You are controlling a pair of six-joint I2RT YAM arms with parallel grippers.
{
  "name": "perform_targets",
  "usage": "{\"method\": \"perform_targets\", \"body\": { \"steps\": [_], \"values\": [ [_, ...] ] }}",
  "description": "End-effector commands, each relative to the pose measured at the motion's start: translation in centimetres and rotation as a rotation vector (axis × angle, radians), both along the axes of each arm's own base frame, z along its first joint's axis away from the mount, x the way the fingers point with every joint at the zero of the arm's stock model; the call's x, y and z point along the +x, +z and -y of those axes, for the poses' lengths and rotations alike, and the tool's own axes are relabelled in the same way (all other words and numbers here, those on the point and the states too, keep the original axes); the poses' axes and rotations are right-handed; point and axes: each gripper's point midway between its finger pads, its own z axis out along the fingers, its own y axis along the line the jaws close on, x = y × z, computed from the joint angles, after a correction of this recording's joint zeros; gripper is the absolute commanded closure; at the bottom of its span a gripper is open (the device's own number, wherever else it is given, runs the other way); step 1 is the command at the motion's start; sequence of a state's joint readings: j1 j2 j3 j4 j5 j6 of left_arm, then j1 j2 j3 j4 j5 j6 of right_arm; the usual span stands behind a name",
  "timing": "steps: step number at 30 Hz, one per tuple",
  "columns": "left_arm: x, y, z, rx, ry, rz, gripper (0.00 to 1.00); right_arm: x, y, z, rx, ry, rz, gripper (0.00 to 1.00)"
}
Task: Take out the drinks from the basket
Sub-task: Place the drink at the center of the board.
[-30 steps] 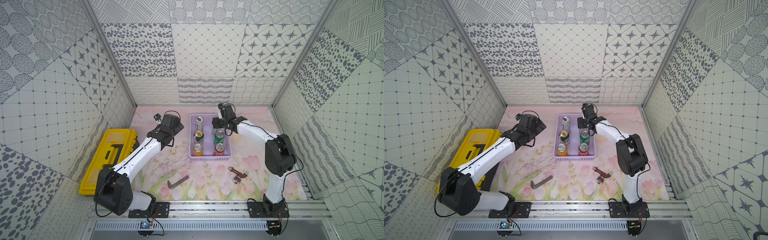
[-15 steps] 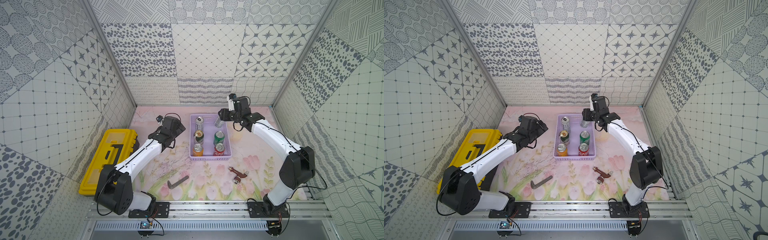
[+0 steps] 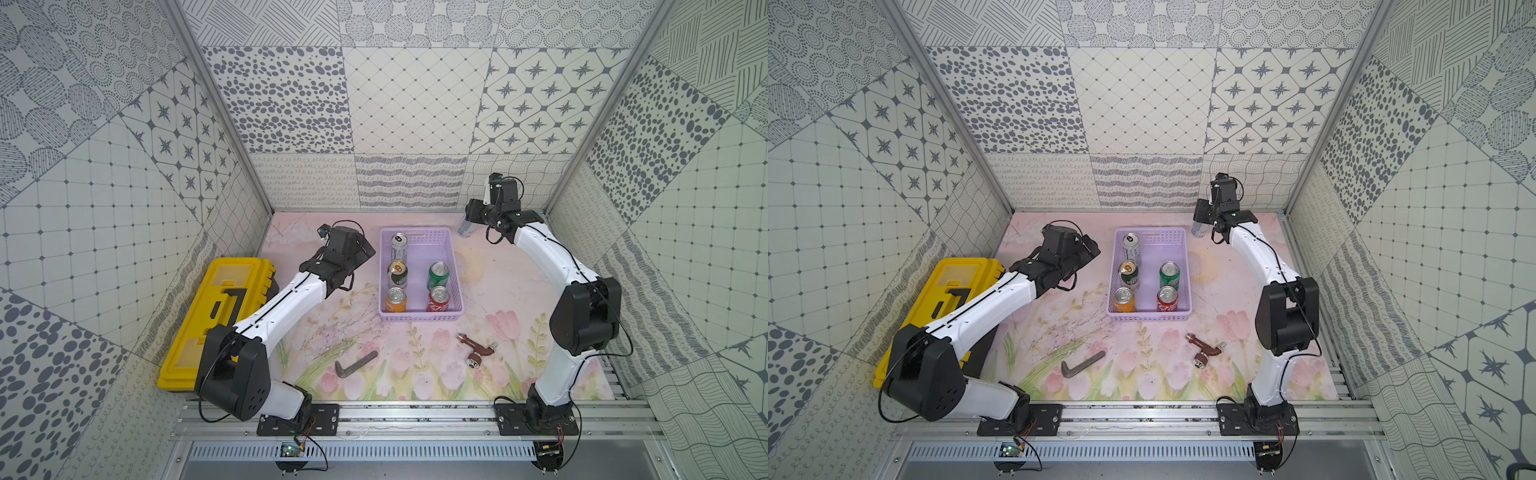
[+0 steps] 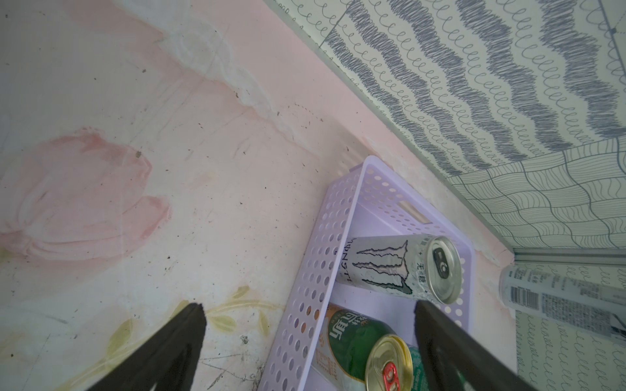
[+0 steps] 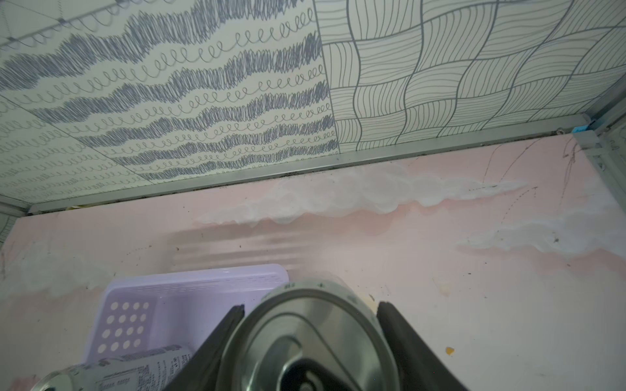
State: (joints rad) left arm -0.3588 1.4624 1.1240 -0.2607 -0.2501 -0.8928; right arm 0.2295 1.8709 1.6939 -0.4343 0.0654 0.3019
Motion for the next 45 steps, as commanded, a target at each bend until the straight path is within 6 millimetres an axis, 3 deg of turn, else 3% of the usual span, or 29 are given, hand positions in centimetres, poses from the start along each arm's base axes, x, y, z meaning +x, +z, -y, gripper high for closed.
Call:
{"method": "perform_targets", "body": {
  "steps": [1, 6, 15, 22, 25, 28, 33, 34, 39, 43, 45],
  "values": [
    [-0.4, 1.2, 0.0, 0.189, -0.027, -0.001, 0.0, 2.6, 2.5, -0.7, -0.008, 0.015, 0.11, 0.54],
    [-0.8, 2.5, 0.4, 0.351, -0.021, -0.012, 0.0, 4.4, 0.0, -1.0, -0.034, 0.012, 0.064, 0.54],
    [0.7, 2.6, 2.3, 0.333, -0.089, -0.029, 0.0, 4.8, -4.2, -1.1, -0.18, -0.009, -0.012, 0.53],
    [1.5, 1.7, 3.5, 0.304, -0.132, -0.051, 0.0, 4.4, -6.8, -1.9, -0.15, 0.0, -0.058, 0.49],
    [1.7, 1.3, 3.5, 0.285, -0.14, -0.061, 0.0, 4.3, -7.5, -1.9, -0.135, -0.01, -0.071, 0.43],
    [1.9, 1.3, 3.6, 0.282, -0.147, -0.056, 0.0, 4.1, -7.7, -1.8, -0.119, -0.017, -0.079, 0.3],
    [2.0, 1.5, 3.8, 0.282, -0.163, -0.04, 0.0, 4.1, -6.6, -1.5, -0.094, -0.035, -0.056, 0.12],
    [2.0, 1.5, 4.0, 0.282, -0.173, -0.042, 0.0, 4.1, -6.1, -1.4, -0.091, -0.039, -0.045, 0.03],
    [2.7, 2.2, 5.7, 0.234, -0.234, -0.007, 0.0, 3.4, -2.0, -0.1, -0.072, -0.07, 0.03, 0.03],
    [3.2, 2.6, 7.1, 0.215, -0.276, 0.016, 0.0, 1.5, 1.3, -0.2, -0.043, -0.058, 0.095, 0.03],
    [3.5, 3.0, 8.0, 0.226, -0.3, 0.031, 0.0, 0.2, 2.0, -0.5, -0.037, -0.048, 0.114, 0.03]
  ]
}}
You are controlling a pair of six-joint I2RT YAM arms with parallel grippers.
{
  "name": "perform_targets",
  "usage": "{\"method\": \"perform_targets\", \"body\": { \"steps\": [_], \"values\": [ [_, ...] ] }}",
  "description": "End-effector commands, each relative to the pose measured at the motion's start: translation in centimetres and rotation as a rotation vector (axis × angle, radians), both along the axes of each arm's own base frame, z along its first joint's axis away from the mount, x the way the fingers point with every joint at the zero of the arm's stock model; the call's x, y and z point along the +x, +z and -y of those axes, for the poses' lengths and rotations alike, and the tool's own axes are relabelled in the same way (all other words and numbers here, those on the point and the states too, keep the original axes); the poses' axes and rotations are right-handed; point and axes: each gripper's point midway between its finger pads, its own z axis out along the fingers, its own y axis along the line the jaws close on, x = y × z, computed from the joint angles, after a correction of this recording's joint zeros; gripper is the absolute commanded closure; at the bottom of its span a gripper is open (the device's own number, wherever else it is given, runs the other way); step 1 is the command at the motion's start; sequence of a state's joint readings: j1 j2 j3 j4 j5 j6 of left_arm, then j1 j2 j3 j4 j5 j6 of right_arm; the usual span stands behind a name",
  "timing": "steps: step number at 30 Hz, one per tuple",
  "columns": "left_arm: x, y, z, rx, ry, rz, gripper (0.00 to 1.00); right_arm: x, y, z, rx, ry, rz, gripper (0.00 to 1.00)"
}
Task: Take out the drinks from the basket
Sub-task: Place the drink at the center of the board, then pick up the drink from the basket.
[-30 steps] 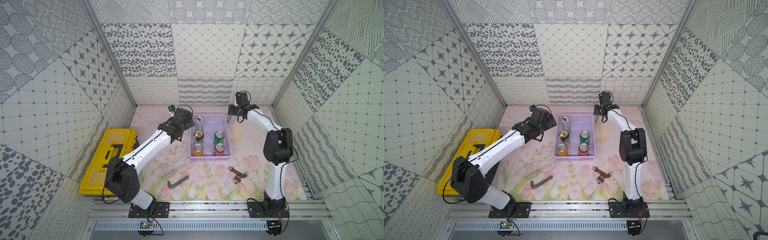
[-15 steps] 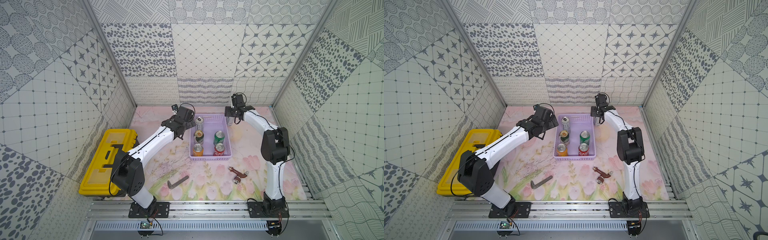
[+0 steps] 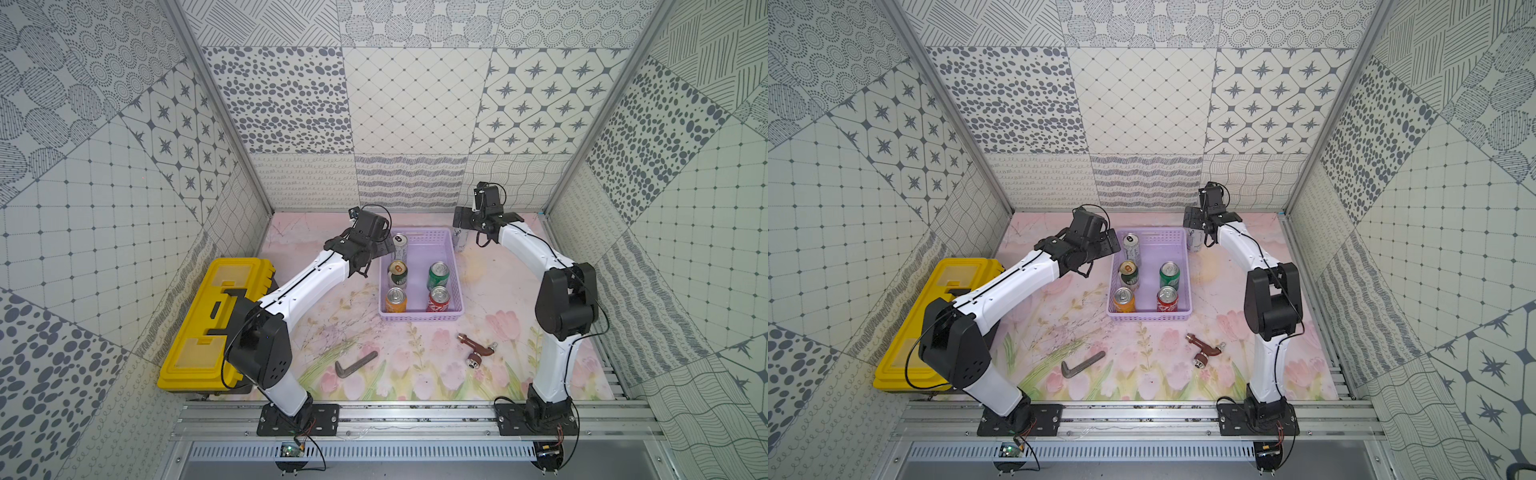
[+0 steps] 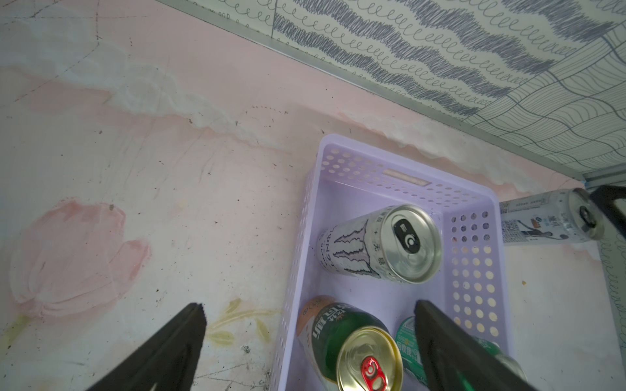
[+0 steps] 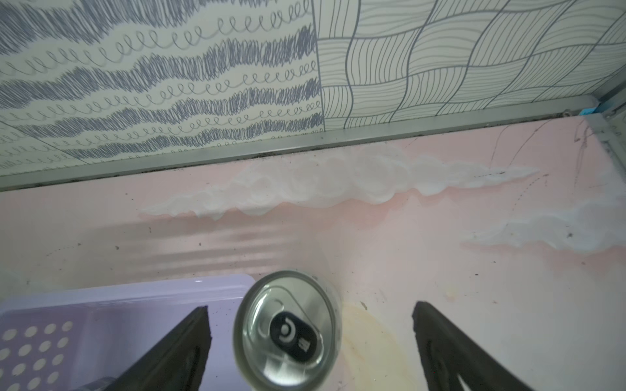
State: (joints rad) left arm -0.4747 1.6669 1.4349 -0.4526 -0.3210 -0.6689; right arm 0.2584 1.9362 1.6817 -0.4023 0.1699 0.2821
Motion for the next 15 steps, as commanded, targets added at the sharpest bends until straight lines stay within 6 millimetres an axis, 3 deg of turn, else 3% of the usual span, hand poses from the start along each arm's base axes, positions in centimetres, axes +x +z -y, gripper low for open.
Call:
{"method": "perform_targets", "body": {
  "steps": [1, 9, 15],
  "values": [
    [1.2, 1.7, 3.1, -0.026, -0.115, 0.063, 0.0, -1.4, 5.5, -0.7, 0.043, 0.012, 0.149, 0.03],
    [3.6, 0.0, 6.1, -0.009, -0.194, 0.031, 0.03, -6.2, 3.7, -2.2, 0.033, 0.054, 0.129, 0.03],
    [5.2, -1.5, 8.4, -0.015, -0.264, 0.022, 0.06, -7.9, 3.4, -2.1, 0.053, 0.066, 0.126, 0.03]
  ]
}}
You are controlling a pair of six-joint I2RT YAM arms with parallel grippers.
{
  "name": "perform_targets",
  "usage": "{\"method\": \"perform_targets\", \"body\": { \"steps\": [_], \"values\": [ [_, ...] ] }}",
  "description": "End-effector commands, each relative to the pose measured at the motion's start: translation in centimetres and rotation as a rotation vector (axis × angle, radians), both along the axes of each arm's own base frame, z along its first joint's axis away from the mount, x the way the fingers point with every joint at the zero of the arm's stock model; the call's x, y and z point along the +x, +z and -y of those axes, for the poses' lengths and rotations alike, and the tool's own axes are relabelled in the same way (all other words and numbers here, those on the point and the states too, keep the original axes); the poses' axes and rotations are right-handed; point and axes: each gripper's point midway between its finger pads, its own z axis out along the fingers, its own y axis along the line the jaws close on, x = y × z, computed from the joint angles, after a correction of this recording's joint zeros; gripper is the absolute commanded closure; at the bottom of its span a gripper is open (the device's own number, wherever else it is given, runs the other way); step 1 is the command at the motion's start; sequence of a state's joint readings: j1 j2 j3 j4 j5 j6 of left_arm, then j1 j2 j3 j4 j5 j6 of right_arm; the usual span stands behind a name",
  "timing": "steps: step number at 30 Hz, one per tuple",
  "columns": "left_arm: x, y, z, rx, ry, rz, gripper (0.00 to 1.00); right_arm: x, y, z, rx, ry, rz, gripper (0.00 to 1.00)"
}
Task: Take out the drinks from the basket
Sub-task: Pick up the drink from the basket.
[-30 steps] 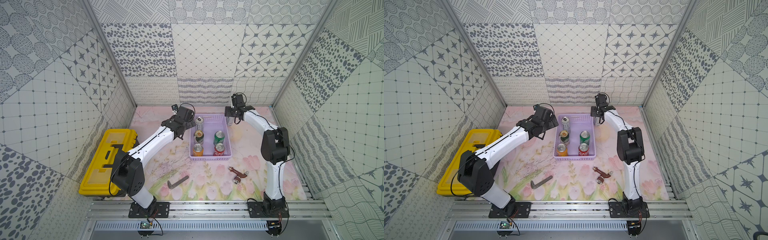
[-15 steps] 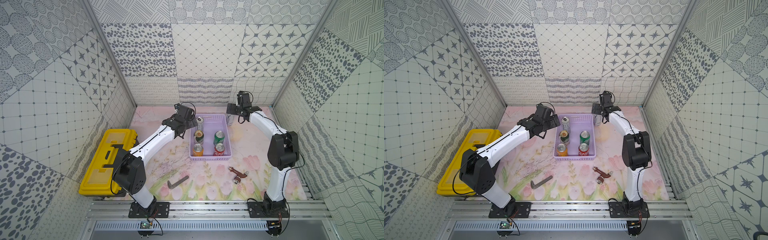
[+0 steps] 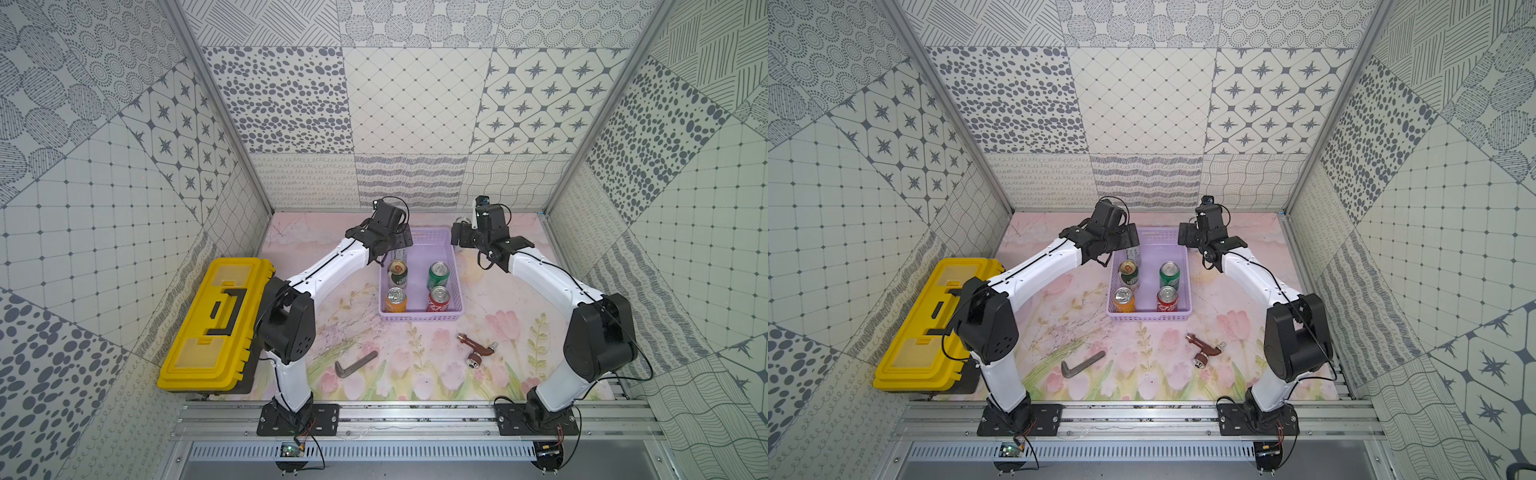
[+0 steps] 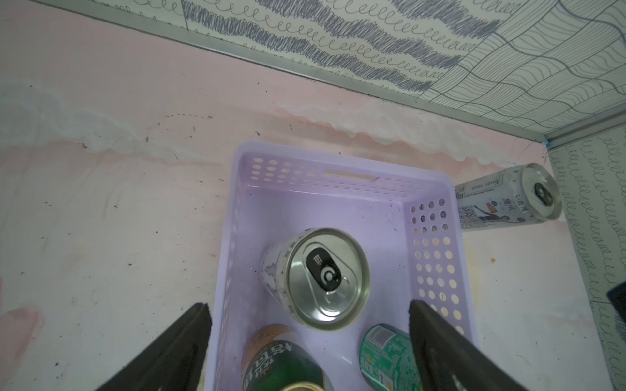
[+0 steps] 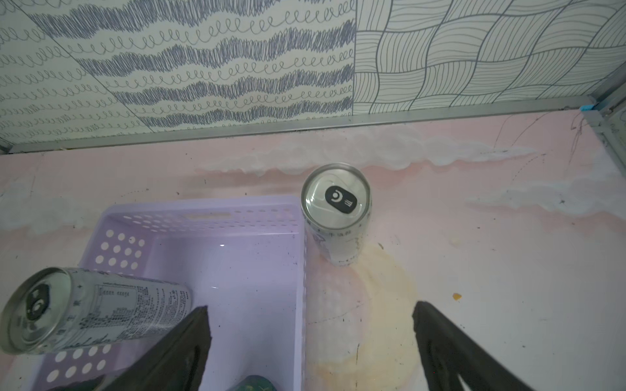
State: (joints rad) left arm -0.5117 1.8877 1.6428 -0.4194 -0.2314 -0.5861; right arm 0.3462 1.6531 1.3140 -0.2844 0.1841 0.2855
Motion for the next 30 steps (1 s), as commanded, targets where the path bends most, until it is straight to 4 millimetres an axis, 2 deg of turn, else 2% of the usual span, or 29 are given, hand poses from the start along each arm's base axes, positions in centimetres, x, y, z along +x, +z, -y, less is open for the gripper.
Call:
{"method": "perform_targets", "body": {
  "steps": [1, 11, 16, 19, 23, 25, 30],
  "values": [
    [1.2, -0.2, 2.7, -0.014, -0.118, 0.024, 0.07, -0.4, 3.3, 0.2, 0.052, -0.008, 0.093, 0.03],
    [2.2, -3.8, 2.5, 0.075, -0.096, -0.046, 0.11, -1.6, 3.9, 0.7, 0.059, -0.013, 0.116, 0.03],
    [2.2, -5.7, 2.3, 0.116, -0.095, -0.098, 0.18, -1.8, 3.8, 0.7, 0.061, -0.012, 0.117, 0.03],
    [2.2, -5.9, 2.0, 0.128, -0.089, -0.101, 0.24, -1.8, 3.7, 0.9, 0.056, -0.018, 0.117, 0.03],
    [2.0, -5.6, 1.9, 0.127, -0.09, -0.102, 0.41, -1.8, 3.7, 1.0, 0.054, -0.023, 0.119, 0.03],
    [1.9, -5.1, 1.9, 0.122, -0.09, -0.098, 0.46, -1.7, 3.8, 1.0, 0.056, -0.023, 0.121, 0.03],
    [1.8, -2.4, 2.0, 0.1, -0.098, -0.061, 0.51, -1.7, 3.7, 0.9, 0.063, -0.026, 0.119, 0.03]
  ]
}}
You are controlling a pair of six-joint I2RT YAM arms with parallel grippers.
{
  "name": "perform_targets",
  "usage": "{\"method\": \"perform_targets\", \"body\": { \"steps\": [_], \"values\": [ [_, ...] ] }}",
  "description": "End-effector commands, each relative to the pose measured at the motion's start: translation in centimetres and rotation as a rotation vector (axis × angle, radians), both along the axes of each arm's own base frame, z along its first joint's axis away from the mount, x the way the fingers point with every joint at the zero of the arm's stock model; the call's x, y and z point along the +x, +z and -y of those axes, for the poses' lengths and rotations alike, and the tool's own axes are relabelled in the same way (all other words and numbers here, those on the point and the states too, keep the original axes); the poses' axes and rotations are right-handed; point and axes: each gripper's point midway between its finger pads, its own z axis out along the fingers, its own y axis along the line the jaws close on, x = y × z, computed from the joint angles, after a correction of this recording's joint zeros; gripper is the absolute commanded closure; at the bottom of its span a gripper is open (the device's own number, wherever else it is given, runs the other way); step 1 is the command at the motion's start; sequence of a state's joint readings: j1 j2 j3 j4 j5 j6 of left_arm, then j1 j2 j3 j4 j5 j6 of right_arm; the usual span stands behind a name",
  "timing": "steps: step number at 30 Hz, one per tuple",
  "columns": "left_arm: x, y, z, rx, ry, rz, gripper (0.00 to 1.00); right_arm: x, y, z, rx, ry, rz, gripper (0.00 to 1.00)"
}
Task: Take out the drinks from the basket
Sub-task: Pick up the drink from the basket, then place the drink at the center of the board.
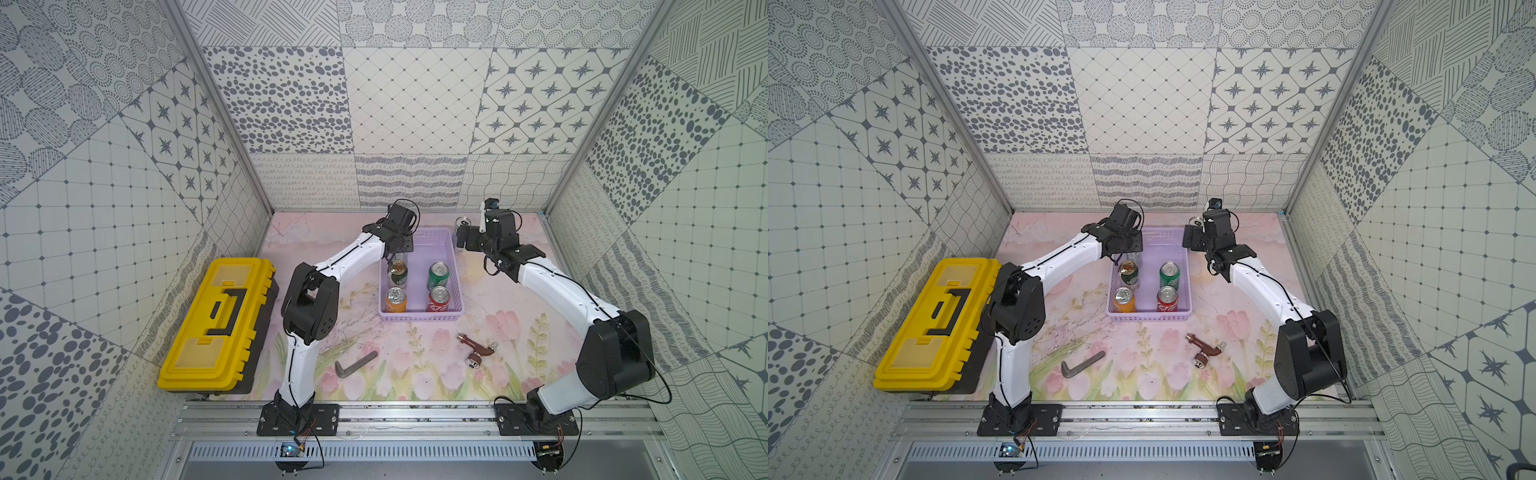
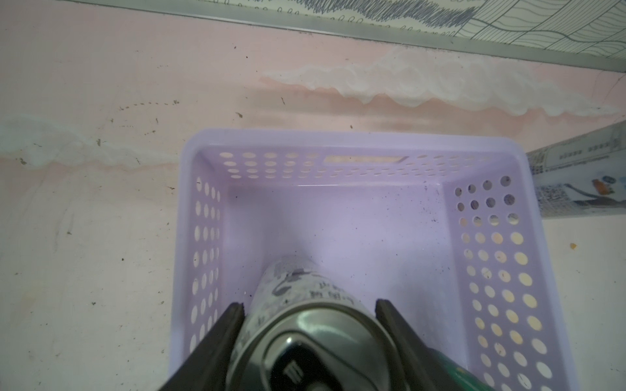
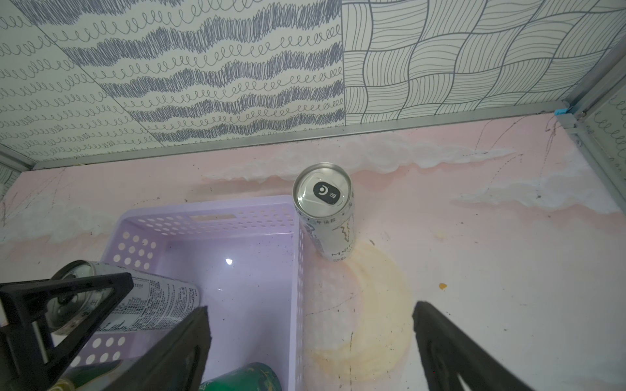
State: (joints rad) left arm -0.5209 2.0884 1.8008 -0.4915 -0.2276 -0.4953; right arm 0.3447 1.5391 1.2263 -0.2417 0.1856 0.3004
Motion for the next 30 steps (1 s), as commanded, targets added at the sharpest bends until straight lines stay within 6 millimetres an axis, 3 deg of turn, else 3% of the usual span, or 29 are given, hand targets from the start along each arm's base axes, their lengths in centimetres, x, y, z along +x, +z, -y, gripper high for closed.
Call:
{"method": "perform_targets", "body": {
  "steps": [1, 8, 12, 17, 21, 26, 30],
  "values": [
    [-0.4, 3.5, 0.1, -0.017, -0.022, 0.035, 0.52, 0.2, 1.7, 0.2, 0.029, -0.021, 0.058, 0.03],
    [-0.2, 9.9, -2.3, -0.043, 0.014, 0.116, 0.54, 0.6, 1.5, 0.8, 0.109, -0.041, 0.049, 0.03],
    [0.4, 11.8, -5.4, -0.046, 0.074, 0.15, 0.55, 0.9, 1.0, 1.3, 0.173, -0.055, 0.027, 0.03],
    [1.6, 13.3, -9.0, -0.058, 0.156, 0.196, 0.54, 0.8, 1.1, 0.6, 0.184, -0.007, 0.033, 0.03],
    [3.5, 11.9, -11.0, -0.03, 0.206, 0.188, 0.53, 0.7, 1.2, 0.2, 0.197, 0.011, 0.035, 0.03],
    [6.1, 8.0, -12.4, -0.015, 0.254, 0.137, 0.53, 0.6, 1.4, -0.2, 0.191, 0.033, 0.045, 0.03],
    [7.8, 6.1, -13.3, -0.025, 0.281, 0.119, 0.52, 0.5, 1.0, -0.8, 0.179, 0.058, 0.035, 0.03]
  ]
}}
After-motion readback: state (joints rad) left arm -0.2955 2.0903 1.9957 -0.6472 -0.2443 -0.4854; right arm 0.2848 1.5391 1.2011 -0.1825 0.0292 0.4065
